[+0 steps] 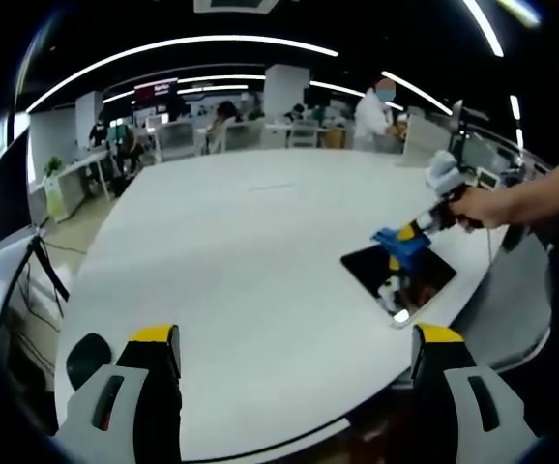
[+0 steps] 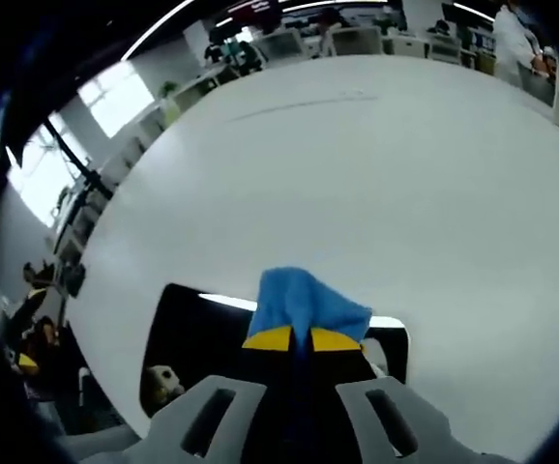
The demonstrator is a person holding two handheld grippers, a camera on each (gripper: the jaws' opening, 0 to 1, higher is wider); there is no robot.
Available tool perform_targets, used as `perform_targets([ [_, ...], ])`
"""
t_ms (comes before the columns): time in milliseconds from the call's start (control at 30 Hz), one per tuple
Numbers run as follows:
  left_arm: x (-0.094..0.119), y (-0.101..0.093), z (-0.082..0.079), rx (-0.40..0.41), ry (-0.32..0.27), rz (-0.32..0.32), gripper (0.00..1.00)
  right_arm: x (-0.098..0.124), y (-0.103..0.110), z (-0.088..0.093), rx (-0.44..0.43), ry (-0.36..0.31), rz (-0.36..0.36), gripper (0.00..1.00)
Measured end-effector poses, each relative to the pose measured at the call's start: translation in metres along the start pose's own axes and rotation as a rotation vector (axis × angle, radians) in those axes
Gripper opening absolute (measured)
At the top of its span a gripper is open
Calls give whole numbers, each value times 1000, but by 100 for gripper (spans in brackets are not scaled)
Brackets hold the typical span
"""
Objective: Wipe the mirror surface with the cleaning cloth until all visible marks leave the cleaned area.
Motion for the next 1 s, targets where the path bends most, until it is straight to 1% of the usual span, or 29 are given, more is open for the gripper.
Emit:
perform_targets([
  [367,3,0,1,11,-3,-12,99,-17,38,-4,30,19,-55,0],
  [567,4,0,3,15,4,-13,99,-22,49,-6,8,22,-72,0],
  [633,4,0,3,14,5,-12,99,-24,56,-6,-4,23,-84,0],
  [700,5,0,2,14,4,-12,99,-27,66,-6,21,29,-96,0],
  [733,5,0,1,13,3,-13,99,-29,72,-6,21,34,-105,0],
  [767,5,0,1,13,3,-14,99,-32,81,-5,42,37,-116,0],
  [833,7,1,1,13,5,-17,99,-35,92,-5,39,36,-124,0],
  [1000,11,5,3,18,7,-27,99,-41,106,-6,62,48,-138,0],
])
Point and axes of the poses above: the point that each gripper's makers call its tool centre point, and the gripper's own axes: x roughly backward along the fingers, y roughly to its left, z roughly out of its underside, the point moved 3 cm from there along x, roughly backward along the fingers, and after that the axes turned 8 degrees about -y, right-handed, at the moved point
